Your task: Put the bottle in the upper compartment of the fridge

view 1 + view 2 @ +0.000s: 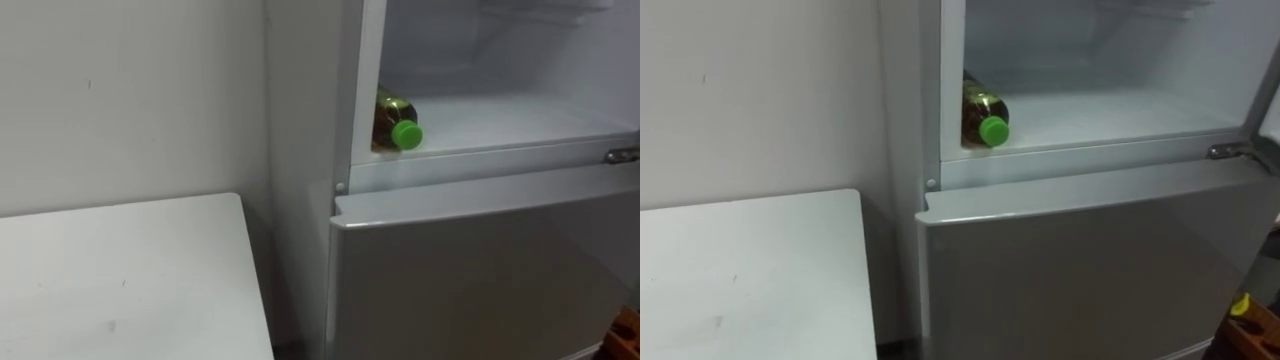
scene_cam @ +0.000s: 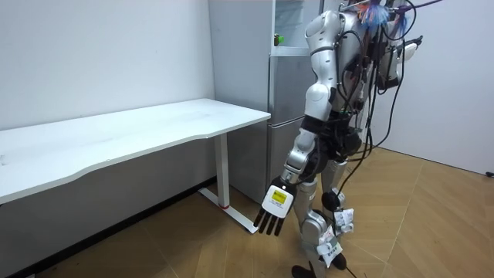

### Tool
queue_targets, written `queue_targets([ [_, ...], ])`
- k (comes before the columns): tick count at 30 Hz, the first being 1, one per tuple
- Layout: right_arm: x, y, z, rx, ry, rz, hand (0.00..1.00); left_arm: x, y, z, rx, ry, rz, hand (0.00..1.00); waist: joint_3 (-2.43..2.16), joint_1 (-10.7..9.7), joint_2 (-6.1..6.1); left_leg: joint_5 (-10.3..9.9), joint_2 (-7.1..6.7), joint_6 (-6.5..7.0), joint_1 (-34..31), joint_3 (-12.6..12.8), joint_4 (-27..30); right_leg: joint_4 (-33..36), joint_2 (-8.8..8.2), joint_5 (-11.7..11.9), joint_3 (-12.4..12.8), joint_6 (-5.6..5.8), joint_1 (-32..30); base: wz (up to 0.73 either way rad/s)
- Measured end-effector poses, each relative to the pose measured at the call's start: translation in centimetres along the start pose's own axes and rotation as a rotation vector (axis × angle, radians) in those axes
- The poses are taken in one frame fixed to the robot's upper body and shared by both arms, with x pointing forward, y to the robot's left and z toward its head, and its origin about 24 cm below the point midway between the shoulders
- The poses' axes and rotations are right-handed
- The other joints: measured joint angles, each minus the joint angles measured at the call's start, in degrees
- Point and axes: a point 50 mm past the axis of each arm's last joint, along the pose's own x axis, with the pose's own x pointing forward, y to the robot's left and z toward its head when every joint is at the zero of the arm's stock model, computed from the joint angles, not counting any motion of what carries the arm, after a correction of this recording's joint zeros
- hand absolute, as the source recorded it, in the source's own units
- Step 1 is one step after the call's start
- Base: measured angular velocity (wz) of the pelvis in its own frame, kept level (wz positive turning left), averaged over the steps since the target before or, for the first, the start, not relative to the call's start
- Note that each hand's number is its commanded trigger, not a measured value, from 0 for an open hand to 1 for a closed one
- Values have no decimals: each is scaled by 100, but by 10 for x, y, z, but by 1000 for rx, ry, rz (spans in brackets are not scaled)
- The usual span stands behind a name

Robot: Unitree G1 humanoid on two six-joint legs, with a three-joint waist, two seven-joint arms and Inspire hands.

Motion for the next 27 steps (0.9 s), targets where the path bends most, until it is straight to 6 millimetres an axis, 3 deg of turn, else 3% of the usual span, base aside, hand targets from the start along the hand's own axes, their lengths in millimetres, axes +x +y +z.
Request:
queue_targets([
  [6,-3,3,0,-42,-29,24,0,1,-2,2,-1,-5,-7,0,7,42,-12,1,-10,1,1,-3,17,13,-9,-1,6,1,0,0],
  [17,-27,24,3,-115,-136,187,0,4,-15,11,-9,-22,-38,0,19,67,-31,-1,-28,5,-5,-3,6,11,-24,-7,10,18,-11,0],
  [27,-42,35,3,-105,-123,336,0,4,-19,10,-14,-32,-46,0,20,182,-31,-1,-25,5,-4,4,7,3,-22,-6,22,16,-12,0],
])
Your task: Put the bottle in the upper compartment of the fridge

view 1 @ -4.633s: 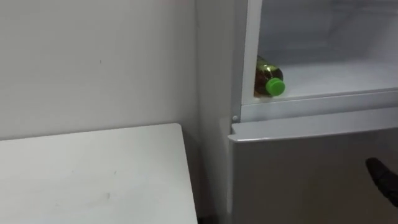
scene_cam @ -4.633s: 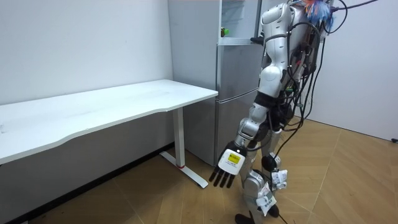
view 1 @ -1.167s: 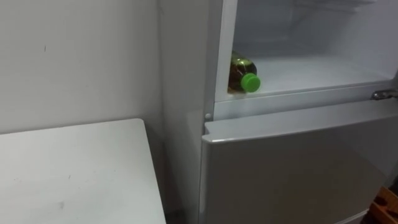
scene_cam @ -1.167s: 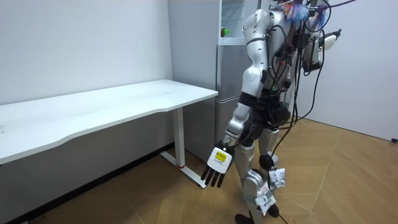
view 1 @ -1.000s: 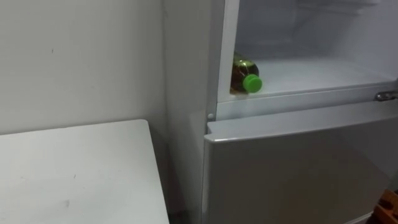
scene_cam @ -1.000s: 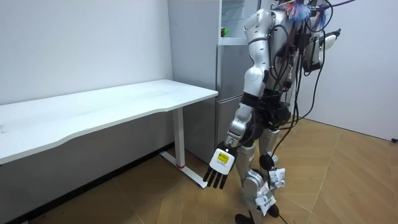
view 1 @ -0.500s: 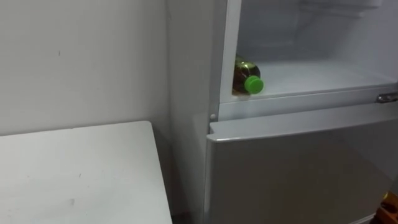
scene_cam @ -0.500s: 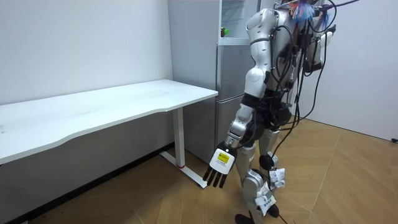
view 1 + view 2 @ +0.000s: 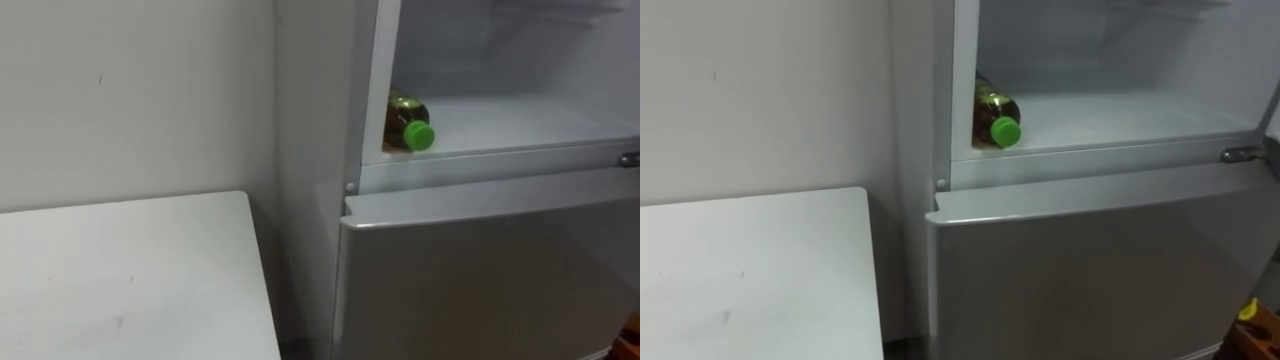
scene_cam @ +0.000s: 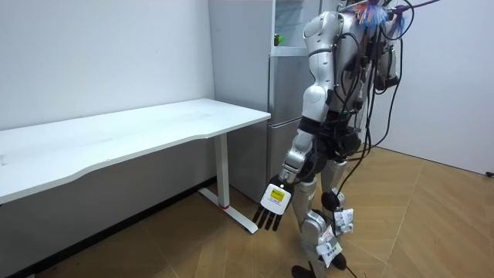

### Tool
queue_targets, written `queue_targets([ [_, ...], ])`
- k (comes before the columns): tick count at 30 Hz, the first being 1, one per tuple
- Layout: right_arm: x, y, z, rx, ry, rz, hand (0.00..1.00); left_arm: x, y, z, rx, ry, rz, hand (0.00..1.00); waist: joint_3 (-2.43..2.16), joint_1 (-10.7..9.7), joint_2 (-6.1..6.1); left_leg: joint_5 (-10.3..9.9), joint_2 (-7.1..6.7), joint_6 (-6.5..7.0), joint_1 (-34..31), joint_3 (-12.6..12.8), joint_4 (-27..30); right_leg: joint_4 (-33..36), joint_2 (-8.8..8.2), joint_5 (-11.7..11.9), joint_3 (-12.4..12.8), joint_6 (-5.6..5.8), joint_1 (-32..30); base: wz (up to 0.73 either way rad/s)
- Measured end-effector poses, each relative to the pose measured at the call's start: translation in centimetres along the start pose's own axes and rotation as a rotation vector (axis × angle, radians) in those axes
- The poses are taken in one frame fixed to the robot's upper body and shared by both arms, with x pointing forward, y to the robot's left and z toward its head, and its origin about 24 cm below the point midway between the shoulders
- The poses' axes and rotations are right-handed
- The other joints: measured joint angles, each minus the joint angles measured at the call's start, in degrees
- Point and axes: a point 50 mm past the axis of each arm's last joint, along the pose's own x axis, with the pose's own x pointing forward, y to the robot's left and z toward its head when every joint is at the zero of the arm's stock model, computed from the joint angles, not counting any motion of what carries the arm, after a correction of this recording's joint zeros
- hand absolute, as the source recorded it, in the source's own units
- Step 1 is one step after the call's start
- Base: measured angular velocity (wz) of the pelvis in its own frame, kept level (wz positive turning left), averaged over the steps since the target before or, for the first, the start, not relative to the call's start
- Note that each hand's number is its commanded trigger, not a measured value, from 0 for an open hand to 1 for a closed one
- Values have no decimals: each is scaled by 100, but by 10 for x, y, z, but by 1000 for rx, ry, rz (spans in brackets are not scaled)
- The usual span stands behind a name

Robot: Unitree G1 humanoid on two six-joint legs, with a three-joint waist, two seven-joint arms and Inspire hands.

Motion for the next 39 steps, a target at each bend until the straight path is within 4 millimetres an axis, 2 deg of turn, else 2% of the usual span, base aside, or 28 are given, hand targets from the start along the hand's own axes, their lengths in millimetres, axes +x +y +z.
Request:
queue_targets([
  [6,-4,6,4,23,-4,37,0,0,-2,1,16,-10,-8,0,7,82,30,0,29,-1,11,60,2,1,21,17,17,-22,1,-3],
  [14,-12,20,21,107,-45,135,0,0,-5,-1,35,-4,-19,0,9,215,89,-9,70,-20,6,48,1,-35,73,46,25,-56,17,0],
  [23,-22,37,23,124,-55,231,0,0,-6,-2,51,-1,-18,0,7,280,97,-9,69,-21,18,1,-2,-125,77,78,0,-38,91,2],
  [30,-25,43,27,128,-76,281,0,0,-5,-6,54,17,-3,0,3,335,81,-9,65,-21,24,2,6,-132,76,78,3,-38,98,0],
  [39,-30,48,33,112,-138,357,0,-1,-6,-9,80,32,-22,0,14,410,122,-9,67,-20,24,-85,24,-231,71,109,-75,-29,185,5],
])
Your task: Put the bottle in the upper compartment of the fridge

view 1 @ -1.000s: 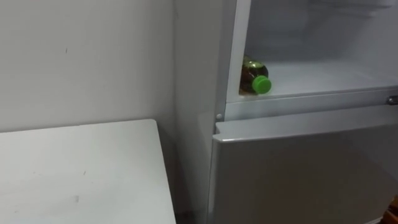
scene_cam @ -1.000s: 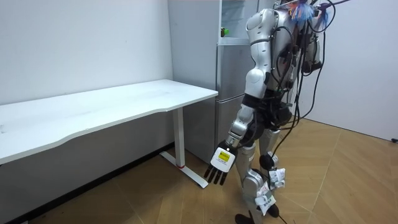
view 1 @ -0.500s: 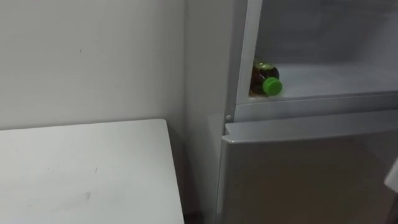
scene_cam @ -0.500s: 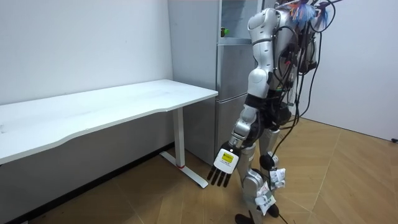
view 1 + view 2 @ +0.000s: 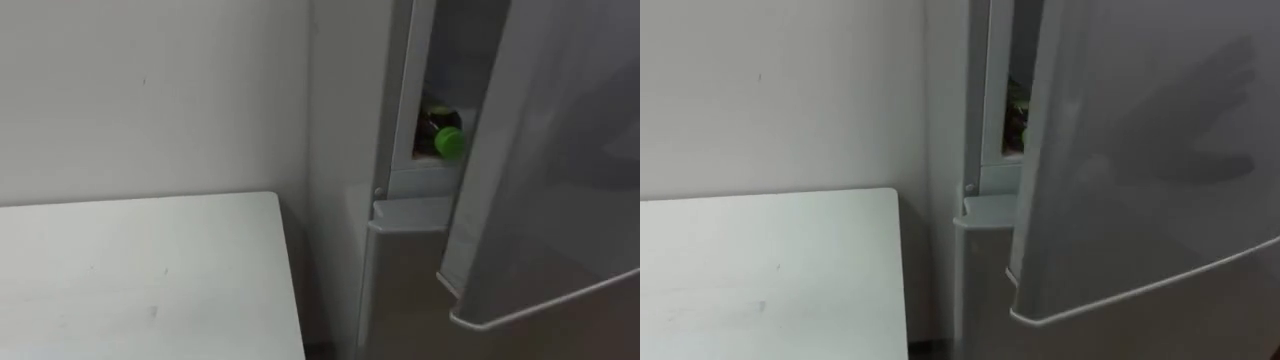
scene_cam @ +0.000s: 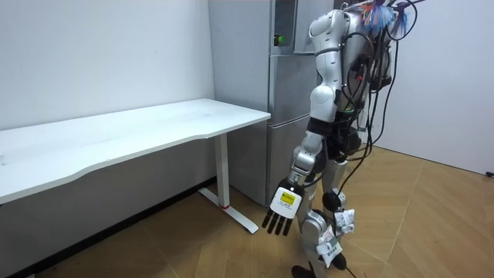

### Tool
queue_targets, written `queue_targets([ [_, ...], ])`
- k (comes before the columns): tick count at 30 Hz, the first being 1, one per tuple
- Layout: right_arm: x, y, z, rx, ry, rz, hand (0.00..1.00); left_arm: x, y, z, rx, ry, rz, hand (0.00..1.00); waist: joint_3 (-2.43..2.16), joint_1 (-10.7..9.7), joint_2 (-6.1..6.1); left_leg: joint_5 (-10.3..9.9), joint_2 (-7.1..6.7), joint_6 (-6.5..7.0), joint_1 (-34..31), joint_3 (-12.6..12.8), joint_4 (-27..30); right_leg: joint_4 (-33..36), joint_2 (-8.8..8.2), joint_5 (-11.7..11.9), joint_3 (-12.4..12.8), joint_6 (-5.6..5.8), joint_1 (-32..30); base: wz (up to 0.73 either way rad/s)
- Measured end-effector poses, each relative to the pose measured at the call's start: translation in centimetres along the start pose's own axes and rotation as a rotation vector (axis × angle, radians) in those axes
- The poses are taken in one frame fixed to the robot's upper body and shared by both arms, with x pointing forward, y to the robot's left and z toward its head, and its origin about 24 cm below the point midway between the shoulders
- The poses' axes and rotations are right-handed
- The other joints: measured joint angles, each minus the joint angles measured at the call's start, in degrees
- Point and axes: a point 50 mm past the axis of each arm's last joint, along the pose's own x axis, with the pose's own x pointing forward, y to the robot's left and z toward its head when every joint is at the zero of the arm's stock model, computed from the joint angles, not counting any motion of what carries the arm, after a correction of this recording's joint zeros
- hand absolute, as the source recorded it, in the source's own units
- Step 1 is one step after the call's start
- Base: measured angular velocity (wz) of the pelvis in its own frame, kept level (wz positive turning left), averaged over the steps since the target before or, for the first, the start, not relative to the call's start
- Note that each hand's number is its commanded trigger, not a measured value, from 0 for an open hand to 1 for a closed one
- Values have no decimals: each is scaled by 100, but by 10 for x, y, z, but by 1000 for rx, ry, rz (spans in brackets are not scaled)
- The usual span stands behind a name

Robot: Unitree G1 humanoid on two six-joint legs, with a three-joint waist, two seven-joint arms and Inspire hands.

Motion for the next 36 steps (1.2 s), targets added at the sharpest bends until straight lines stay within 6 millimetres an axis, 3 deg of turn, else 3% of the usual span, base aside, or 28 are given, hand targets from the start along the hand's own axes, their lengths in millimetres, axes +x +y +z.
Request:
queue_targets([
  [12,-10,28,3,43,-5,170,0,1,-3,1,12,-1,-13,0,-1,97,65,-1,7,0,-8,-20,-13,3,8,5,-16,-9,1,0],
  [22,-9,46,11,111,-29,232,0,2,-13,2,49,7,-45,0,4,161,2,0,1,0,-18,-160,-19,-66,-1,11,-154,-5,90,6],
  [26,-13,51,10,131,-6,248,0,2,-15,1,61,19,-53,0,-21,165,11,0,6,-1,-20,-165,6,-94,2,19,-166,-7,114,0],
  [32,-12,62,5,156,28,273,0,2,-16,1,82,32,-56,0,27,160,-23,0,15,0,-1,-185,76,-109,-8,25,-182,-17,178,0],
  [36,-9,71,0,158,46,286,0,3,-21,7,102,20,-70,0,33,164,-26,0,14,-1,0,-243,84,-119,-18,32,-245,-27,177,7],
])
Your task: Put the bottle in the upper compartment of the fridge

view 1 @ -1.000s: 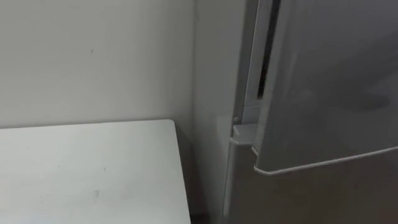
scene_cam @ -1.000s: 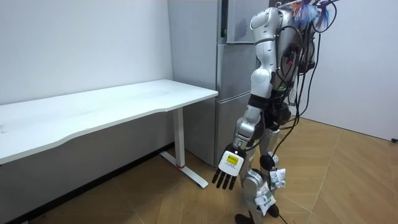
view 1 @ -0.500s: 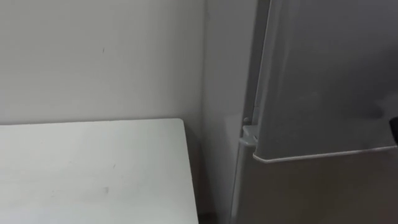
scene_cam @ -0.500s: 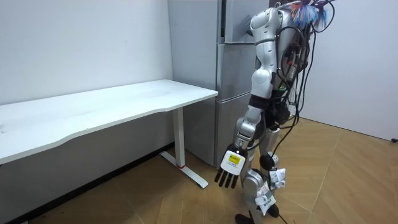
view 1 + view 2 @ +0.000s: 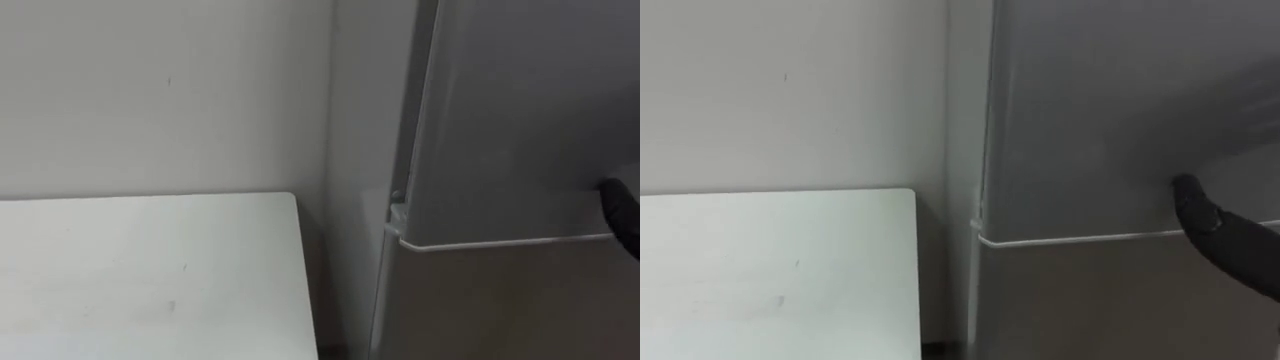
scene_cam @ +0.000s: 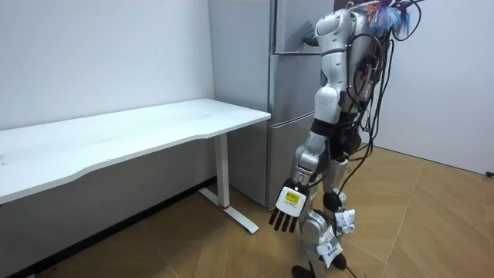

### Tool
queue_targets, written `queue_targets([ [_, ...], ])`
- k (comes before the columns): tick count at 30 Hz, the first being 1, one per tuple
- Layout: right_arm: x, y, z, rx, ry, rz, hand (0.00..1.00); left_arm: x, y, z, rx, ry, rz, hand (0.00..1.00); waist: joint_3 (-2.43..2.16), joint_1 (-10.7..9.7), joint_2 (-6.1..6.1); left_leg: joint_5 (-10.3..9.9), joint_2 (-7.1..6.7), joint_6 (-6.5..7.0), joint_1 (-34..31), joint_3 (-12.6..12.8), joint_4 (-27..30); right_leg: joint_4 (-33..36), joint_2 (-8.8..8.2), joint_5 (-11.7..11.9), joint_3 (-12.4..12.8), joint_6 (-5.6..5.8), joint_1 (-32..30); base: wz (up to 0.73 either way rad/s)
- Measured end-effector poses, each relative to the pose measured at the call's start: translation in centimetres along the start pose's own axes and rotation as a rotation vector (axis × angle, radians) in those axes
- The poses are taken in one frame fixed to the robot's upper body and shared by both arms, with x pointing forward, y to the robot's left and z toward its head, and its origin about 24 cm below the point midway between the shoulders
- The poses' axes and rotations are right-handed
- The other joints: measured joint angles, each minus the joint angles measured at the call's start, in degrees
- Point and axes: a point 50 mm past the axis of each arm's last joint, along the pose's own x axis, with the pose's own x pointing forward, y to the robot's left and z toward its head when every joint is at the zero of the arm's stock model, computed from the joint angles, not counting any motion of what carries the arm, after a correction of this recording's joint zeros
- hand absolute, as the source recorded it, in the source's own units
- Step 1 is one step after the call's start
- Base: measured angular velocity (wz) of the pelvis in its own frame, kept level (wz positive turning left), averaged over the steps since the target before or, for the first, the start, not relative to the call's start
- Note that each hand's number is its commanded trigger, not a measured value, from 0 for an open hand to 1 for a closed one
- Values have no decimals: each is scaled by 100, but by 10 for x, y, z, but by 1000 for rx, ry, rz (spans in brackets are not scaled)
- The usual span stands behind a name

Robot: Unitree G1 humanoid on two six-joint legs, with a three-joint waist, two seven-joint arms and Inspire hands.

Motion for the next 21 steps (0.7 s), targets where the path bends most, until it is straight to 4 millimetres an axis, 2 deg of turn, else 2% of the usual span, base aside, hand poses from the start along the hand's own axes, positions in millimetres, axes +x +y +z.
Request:
queue_targets([
  [6,11,13,2,33,-23,16,0,1,-2,4,8,-6,-10,0,-7,68,-55,2,-2,-2,-24,-71,-5,5,6,13,-32,-6,8,3],
  [8,12,14,-3,8,-12,9,0,2,-3,7,9,-7,-14,0,-33,136,-52,2,-1,-3,-22,-72,-4,13,0,16,-55,-9,18,0],
  [14,14,14,-16,-17,33,15,0,2,5,14,21,1,-1,0,-20,118,-99,1,23,-1,15,-76,2,19,-31,33,-56,4,115,0],
  [21,21,18,-26,-30,64,29,0,2,4,25,41,-43,-5,0,-16,121,-90,6,7,26,10,-85,5,-5,-56,96,-57,19,93,0],
])
